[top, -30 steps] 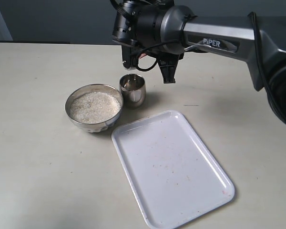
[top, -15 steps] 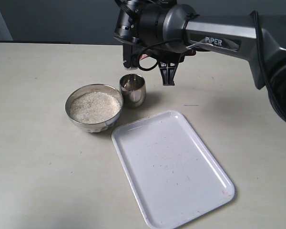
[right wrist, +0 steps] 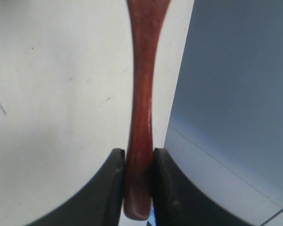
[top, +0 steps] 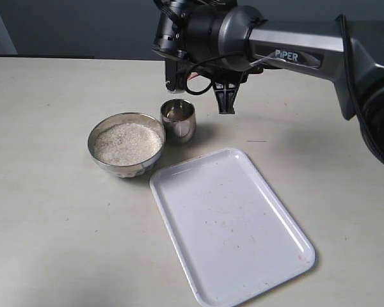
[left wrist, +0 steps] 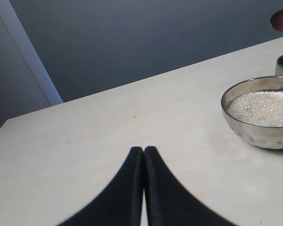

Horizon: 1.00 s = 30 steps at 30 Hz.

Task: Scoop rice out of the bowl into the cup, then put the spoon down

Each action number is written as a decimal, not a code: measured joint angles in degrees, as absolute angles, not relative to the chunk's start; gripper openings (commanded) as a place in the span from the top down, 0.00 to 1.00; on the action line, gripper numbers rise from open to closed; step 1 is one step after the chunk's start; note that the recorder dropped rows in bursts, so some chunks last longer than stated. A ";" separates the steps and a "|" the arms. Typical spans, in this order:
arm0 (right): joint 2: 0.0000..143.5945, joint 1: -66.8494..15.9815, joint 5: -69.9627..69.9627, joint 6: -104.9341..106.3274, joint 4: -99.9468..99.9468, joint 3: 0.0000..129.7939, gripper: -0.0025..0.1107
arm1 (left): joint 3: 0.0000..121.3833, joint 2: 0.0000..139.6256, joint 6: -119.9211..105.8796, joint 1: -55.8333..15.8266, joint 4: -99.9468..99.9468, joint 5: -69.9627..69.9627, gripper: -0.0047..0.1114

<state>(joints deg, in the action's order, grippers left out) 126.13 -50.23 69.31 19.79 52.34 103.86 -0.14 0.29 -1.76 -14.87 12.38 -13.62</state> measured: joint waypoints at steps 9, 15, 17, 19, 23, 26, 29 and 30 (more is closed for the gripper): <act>126.13 -50.23 69.44 18.29 55.62 103.86 0.99 | -0.14 0.29 -1.76 -14.87 12.38 -13.62 0.96; 126.13 -50.23 69.48 18.05 55.41 103.86 0.99 | -0.14 0.29 -1.76 -14.87 12.38 -13.62 0.96; 126.13 -50.23 69.48 17.96 54.47 103.86 0.99 | -0.14 0.29 -1.76 -14.87 12.38 -13.62 0.96; 126.13 -50.23 69.48 17.52 52.58 103.86 0.99 | -0.14 0.29 -1.76 -14.87 12.38 -13.62 0.96; 126.13 -50.23 69.48 15.97 47.05 103.86 0.99 | -0.14 0.29 -1.76 -14.87 12.38 -13.62 0.96; 126.13 -50.23 69.48 15.02 42.93 103.86 0.99 | -0.14 0.29 -1.76 -14.87 12.38 -13.62 0.96; 126.13 -50.23 69.48 14.63 38.80 103.86 0.99 | -0.14 0.29 -1.76 -14.87 12.38 -13.62 0.96; 126.13 -50.14 69.48 14.52 36.84 103.86 0.99 | -0.14 0.29 -1.76 -14.87 12.38 -13.62 0.96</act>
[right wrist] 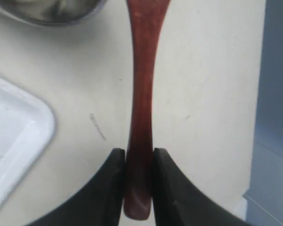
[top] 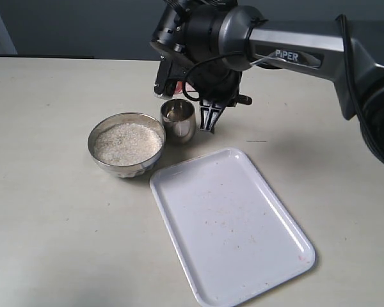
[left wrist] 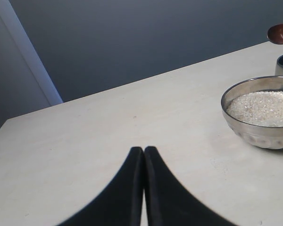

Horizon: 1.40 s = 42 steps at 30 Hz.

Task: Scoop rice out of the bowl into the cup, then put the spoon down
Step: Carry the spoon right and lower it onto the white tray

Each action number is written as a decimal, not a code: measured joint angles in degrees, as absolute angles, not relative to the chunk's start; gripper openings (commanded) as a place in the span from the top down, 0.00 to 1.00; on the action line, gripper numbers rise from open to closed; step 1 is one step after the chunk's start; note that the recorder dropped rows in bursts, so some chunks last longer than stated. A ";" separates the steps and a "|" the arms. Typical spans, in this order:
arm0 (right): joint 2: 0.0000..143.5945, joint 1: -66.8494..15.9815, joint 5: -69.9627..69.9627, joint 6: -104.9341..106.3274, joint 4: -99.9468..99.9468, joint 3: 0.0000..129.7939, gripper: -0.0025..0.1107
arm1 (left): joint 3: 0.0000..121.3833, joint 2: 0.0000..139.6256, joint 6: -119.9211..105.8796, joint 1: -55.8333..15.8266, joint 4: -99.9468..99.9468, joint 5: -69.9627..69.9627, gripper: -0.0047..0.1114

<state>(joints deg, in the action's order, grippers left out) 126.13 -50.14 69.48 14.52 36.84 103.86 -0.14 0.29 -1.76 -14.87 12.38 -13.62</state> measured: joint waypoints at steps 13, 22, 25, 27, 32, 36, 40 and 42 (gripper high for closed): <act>122.79 -50.14 69.58 8.09 18.23 103.86 0.99 | -0.14 0.29 -1.76 -14.87 12.38 -13.62 0.96; 121.50 -50.14 69.73 8.57 4.33 103.86 0.99 | -0.14 0.29 -1.76 -14.87 12.38 -13.62 0.96; 121.50 -50.14 69.73 8.96 3.14 103.86 0.99 | -0.14 0.29 -1.76 -14.87 12.38 -13.62 0.96; 121.50 -50.14 69.73 9.12 2.90 103.86 0.99 | -0.14 0.29 -1.76 -14.87 12.38 -13.62 0.96; 119.05 -50.14 69.61 10.09 2.78 100.74 0.99 | -0.14 0.29 -1.76 -14.87 12.38 -13.62 0.96; 113.22 -50.14 69.61 10.26 2.78 92.81 0.99 | -0.14 0.29 -1.76 -14.87 12.38 -13.62 0.96; 107.16 -50.14 69.83 10.26 2.32 84.16 0.99 | -0.14 0.29 -1.76 -14.87 12.38 -13.62 0.96; 105.20 -50.14 69.52 10.16 1.27 80.22 0.99 | -0.14 0.29 -1.76 -14.87 12.38 -13.62 0.96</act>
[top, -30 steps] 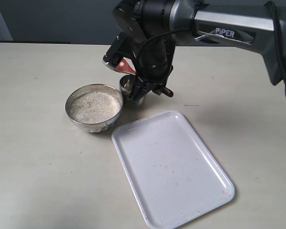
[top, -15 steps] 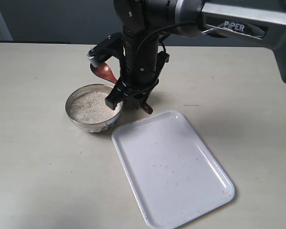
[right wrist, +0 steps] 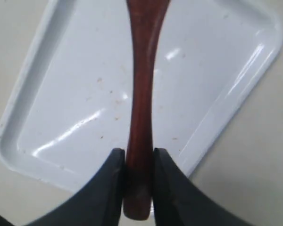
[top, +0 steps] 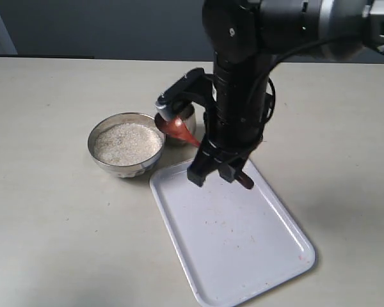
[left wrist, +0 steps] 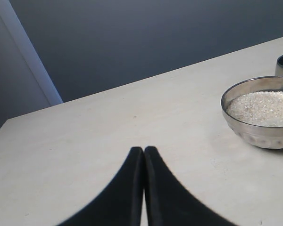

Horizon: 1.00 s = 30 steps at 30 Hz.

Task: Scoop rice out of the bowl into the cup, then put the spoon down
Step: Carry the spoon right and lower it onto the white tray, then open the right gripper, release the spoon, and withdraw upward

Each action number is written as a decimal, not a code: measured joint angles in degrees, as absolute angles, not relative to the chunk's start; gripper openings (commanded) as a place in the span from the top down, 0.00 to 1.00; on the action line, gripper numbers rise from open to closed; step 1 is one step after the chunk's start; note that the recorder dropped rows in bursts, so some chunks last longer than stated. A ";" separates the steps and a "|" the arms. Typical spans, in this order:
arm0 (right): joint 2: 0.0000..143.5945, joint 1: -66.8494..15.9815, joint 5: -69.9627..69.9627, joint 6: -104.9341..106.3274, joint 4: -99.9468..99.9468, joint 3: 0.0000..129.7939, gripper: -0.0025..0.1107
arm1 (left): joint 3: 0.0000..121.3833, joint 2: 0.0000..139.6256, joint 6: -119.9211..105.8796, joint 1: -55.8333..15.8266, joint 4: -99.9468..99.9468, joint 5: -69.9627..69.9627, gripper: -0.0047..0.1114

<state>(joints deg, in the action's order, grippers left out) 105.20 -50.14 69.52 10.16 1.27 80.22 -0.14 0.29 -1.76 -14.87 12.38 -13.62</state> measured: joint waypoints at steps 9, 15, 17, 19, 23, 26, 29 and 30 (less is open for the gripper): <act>104.03 -50.02 56.00 7.17 -5.18 65.34 0.99 | -0.14 0.29 -1.76 -14.87 12.38 -13.62 0.96; 104.03 -49.90 49.90 -1.04 -6.16 62.79 0.99 | -0.14 0.29 -1.76 -14.87 12.38 -13.62 0.96; 104.14 -49.90 49.77 -3.04 -6.16 62.69 0.99 | -0.14 0.29 -1.76 -14.87 12.38 -13.62 0.96; 104.75 -49.90 50.09 -5.10 -6.16 62.57 0.99 | -0.14 0.29 -1.76 -14.87 12.38 -13.62 0.96; 106.59 -49.90 51.24 -6.16 -6.80 62.25 0.99 | -0.14 0.29 -1.76 -14.87 12.38 -13.62 0.96; 106.93 -49.90 51.82 -6.23 -7.72 62.18 0.98 | -0.14 0.29 -1.76 -14.87 12.38 -13.62 0.96; 107.54 -49.90 52.21 -6.23 -8.97 62.18 0.77 | -0.14 0.29 -1.76 -14.87 12.38 -13.62 0.96; 107.94 -49.90 52.34 -6.23 -9.58 62.18 0.71 | -0.14 0.29 -1.76 -14.87 12.38 -13.62 0.96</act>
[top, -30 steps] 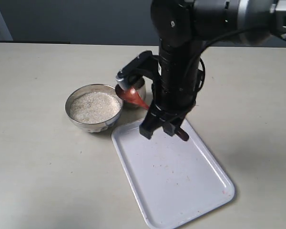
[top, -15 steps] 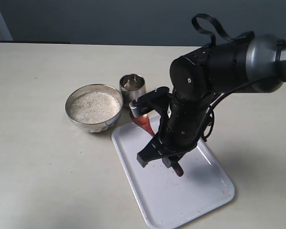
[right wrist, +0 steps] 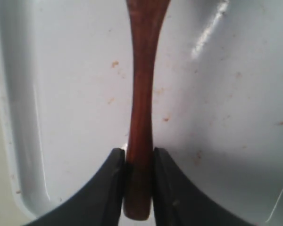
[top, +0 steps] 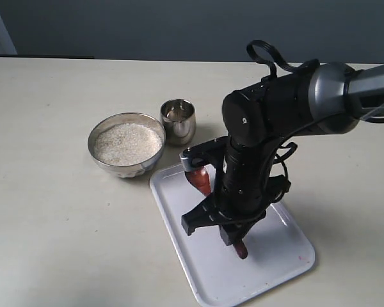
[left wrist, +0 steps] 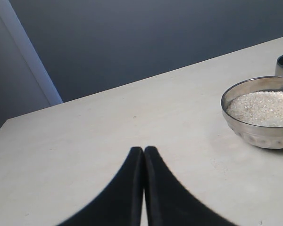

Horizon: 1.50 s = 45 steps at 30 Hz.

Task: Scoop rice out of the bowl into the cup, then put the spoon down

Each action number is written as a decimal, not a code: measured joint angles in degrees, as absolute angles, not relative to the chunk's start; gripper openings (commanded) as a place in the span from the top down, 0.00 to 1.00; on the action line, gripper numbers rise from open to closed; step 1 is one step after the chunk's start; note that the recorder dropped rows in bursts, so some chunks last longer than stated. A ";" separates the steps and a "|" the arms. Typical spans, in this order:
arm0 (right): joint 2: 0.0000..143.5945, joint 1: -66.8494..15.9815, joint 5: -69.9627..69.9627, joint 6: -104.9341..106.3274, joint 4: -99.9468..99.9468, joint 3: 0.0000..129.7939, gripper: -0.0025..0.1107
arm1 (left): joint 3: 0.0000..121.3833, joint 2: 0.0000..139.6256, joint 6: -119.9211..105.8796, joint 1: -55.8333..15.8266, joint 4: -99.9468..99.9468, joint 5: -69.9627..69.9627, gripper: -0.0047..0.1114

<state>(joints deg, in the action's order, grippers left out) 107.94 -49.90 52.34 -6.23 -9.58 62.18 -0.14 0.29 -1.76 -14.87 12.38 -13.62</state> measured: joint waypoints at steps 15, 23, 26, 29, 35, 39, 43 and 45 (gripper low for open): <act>104.43 -49.90 54.05 -6.32 -7.05 62.13 0.85 | -0.14 0.29 -1.76 -14.87 12.38 -13.62 0.96; 84.35 -49.90 49.51 -6.32 2.04 62.04 0.98 | -0.14 0.29 -1.76 -14.87 12.38 -13.62 0.96; 75.69 -49.90 45.92 -6.32 3.02 62.04 0.98 | -0.14 0.29 -1.76 -14.87 12.38 -13.62 0.96; 67.61 -49.90 43.73 -6.32 5.31 62.04 0.98 | -0.14 0.29 -1.76 -14.87 12.38 -13.62 0.96; 54.75 -49.90 45.67 -6.10 12.79 62.04 0.98 | -0.14 0.29 -1.76 -14.87 12.38 -13.62 0.96; 49.63 -49.90 50.36 -7.88 13.44 62.04 0.98 | -0.14 0.29 -1.76 -14.87 12.38 -13.62 0.96; 46.72 -49.90 54.57 -11.49 13.91 61.44 0.98 | -0.14 0.29 -1.76 -14.87 12.38 -13.62 0.96; 45.82 -49.90 55.65 -12.92 14.06 60.50 0.98 | -0.14 0.29 -1.76 -14.87 12.38 -13.62 0.96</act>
<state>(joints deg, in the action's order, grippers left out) 45.82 -49.90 55.65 -12.92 14.06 60.50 -0.14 0.29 -1.76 -14.87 12.38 -13.62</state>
